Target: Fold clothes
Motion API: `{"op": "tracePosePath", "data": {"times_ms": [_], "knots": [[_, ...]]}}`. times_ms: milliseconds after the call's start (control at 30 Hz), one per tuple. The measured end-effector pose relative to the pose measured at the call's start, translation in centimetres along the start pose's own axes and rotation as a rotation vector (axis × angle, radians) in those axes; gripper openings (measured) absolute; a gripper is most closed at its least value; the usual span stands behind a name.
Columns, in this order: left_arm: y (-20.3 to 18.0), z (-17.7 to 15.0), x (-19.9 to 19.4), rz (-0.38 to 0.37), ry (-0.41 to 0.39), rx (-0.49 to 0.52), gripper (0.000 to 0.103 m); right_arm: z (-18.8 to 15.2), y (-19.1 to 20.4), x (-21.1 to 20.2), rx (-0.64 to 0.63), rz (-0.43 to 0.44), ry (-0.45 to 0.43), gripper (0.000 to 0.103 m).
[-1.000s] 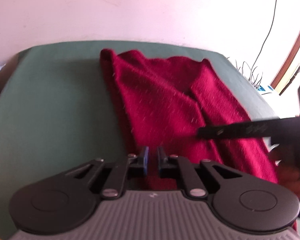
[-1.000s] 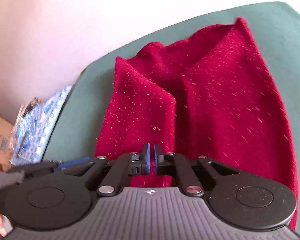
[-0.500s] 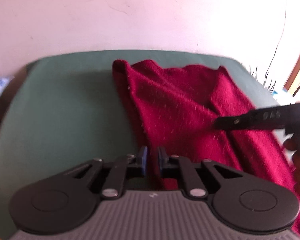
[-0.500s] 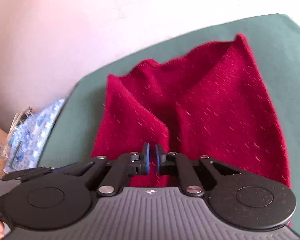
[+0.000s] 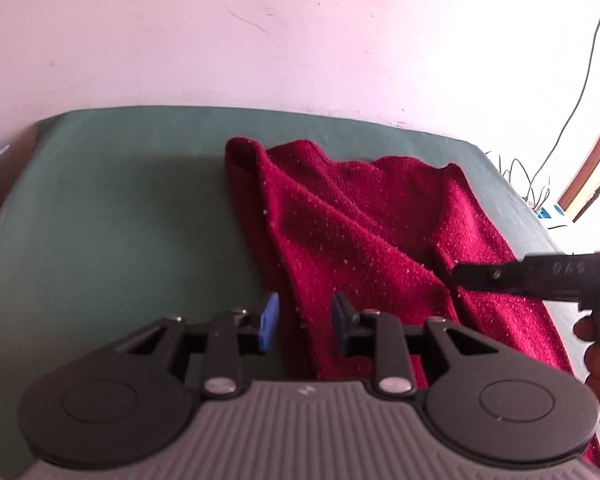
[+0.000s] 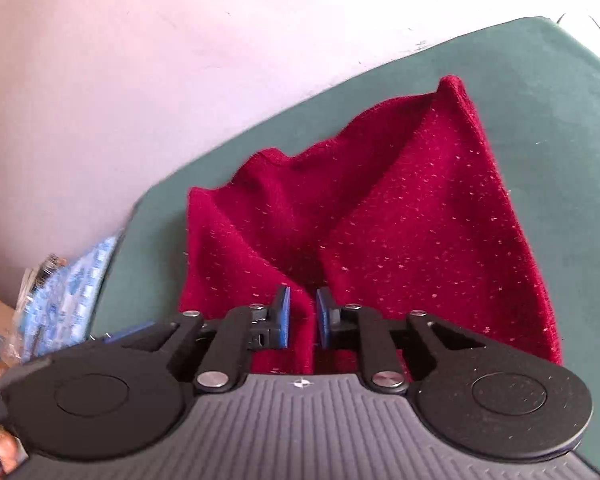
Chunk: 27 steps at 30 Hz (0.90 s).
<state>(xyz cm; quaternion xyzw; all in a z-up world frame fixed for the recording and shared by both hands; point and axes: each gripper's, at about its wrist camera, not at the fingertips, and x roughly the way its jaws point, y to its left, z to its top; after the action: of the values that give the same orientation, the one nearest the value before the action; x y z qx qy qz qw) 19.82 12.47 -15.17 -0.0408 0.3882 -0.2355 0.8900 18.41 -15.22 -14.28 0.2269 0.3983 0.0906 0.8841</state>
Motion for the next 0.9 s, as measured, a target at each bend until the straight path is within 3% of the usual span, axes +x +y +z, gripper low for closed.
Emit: {"op": "tracePosePath", "data": {"times_ms": [67, 167, 200, 233, 267, 333, 433, 667, 700, 800, 867, 900], "knots": [[0.0, -0.2, -0.1, -0.004, 0.017, 0.007, 0.037, -0.2, 0.0, 0.3, -0.012, -0.012, 0.02, 0.02], [-0.1, -0.6, 0.6, 0.028, 0.027, 0.02, 0.033, -0.4, 0.3, 0.8, -0.037, -0.028, 0.024, 0.021], [-0.1, -0.7, 0.7, 0.028, 0.028, 0.015, 0.03, -0.4, 0.5, 1.0, -0.05, -0.038, 0.026, 0.021], [0.0, -0.8, 0.7, 0.033, 0.025, 0.017, 0.015, -0.5, 0.7, 1.2, -0.062, -0.046, 0.028, 0.021], [0.0, -0.9, 0.6, 0.042, 0.019, 0.023, 0.009, -0.5, 0.8, 1.4, -0.068, -0.043, 0.039, 0.021], [0.2, -0.8, 0.4, 0.04, 0.013, 0.018, 0.003, -0.5, 1.2, 1.7, -0.086, -0.039, 0.036, 0.01], [0.3, -0.8, -0.4, 0.052, -0.01, 0.025, 0.0, -0.6, 2.3, 1.8, -0.147, -0.042, 0.017, 0.01], [-0.1, -1.4, -0.1, 0.113, -0.003, 0.064, 0.001, -0.7, 2.5, 2.9, -0.2, -0.101, 0.009, 0.011], [-0.2, -1.3, -0.4, 0.11, -0.012, 0.062, 0.001, -0.6, 2.5, 2.5, -0.194, -0.104, -0.003, 0.016], [-0.1, -1.2, -0.7, 0.103, -0.018, 0.05, 0.001, -0.4, 2.7, 1.0, -0.192, -0.133, -0.088, 0.02], [0.1, -1.4, -0.3, 0.112, 0.003, 0.056, 0.015, -0.2, 3.0, 0.6, -0.193, -0.101, -0.105, 0.023], [0.3, -1.3, -0.4, 0.122, -0.006, 0.054, 0.016, -0.2, 3.2, 0.8, -0.201, -0.068, -0.09, 0.022]]}}
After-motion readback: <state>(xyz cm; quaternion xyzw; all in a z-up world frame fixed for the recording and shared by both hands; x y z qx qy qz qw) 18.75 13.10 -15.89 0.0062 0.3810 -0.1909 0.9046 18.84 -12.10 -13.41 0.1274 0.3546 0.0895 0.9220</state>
